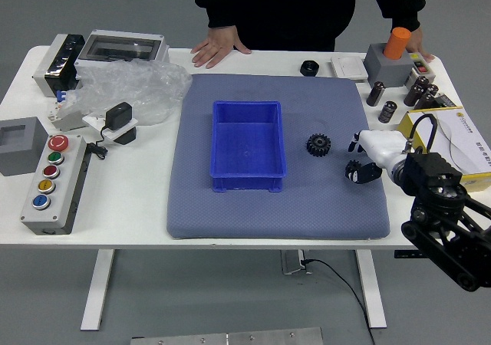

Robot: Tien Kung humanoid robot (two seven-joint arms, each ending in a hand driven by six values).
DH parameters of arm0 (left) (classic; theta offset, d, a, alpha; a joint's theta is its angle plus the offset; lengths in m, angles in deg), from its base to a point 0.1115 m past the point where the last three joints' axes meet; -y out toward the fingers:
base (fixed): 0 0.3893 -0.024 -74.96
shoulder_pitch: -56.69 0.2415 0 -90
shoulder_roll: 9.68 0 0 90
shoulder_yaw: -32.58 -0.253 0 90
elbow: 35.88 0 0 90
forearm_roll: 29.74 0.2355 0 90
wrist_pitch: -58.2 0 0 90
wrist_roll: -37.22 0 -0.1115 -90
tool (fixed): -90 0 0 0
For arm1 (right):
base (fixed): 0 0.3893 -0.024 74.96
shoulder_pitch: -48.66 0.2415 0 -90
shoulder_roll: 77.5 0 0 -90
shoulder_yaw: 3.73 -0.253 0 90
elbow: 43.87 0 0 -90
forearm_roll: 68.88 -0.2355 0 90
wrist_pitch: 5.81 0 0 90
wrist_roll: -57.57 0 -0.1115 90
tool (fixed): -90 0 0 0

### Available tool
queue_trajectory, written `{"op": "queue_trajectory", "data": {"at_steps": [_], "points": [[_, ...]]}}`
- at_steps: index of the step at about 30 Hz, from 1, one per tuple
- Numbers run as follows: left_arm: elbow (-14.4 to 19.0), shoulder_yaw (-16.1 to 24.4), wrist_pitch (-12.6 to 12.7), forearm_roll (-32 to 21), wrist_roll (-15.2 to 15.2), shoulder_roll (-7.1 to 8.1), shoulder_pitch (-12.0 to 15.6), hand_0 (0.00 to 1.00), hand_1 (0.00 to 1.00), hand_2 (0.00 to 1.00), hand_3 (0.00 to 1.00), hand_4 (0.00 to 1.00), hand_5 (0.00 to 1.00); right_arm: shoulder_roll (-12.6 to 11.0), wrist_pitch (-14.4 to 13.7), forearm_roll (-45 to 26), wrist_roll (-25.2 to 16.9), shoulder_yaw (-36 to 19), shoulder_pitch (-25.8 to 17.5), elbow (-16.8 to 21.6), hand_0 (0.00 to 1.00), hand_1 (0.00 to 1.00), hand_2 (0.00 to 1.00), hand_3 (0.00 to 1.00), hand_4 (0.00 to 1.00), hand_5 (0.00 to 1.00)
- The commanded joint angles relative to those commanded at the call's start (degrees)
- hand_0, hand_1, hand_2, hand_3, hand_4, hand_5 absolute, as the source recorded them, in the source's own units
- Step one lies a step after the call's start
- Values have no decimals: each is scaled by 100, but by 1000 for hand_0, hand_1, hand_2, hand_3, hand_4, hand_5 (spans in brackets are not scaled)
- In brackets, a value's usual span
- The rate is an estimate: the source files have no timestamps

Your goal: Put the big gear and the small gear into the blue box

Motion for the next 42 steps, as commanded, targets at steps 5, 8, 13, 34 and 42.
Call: {"op": "queue_trajectory", "data": {"at_steps": [5,8,13,34,42], "points": [[0,-3,1,-10,0,-5,-1,842,805,811,847,721,275,30,-53,20,-40,1,-5,-73,660,611,657,650,784,261],[0,-2,2,-12,-1,-8,-1,842,805,812,847,721,276,43,-67,29,-48,0,-13,-103,657,612,654,647,779,260],[0,-4,2,-18,-1,-15,1,842,805,812,847,721,276,67,-78,34,-54,3,-38,-144,657,612,654,647,779,260],[0,3,0,-17,1,-28,6,842,806,813,848,718,276,117,-196,93,-82,4,-122,-241,631,580,598,617,704,266],[0,14,-4,4,1,-25,6,842,806,815,849,718,278,147,-230,115,-77,13,-154,-268,628,575,597,614,690,266]]}}
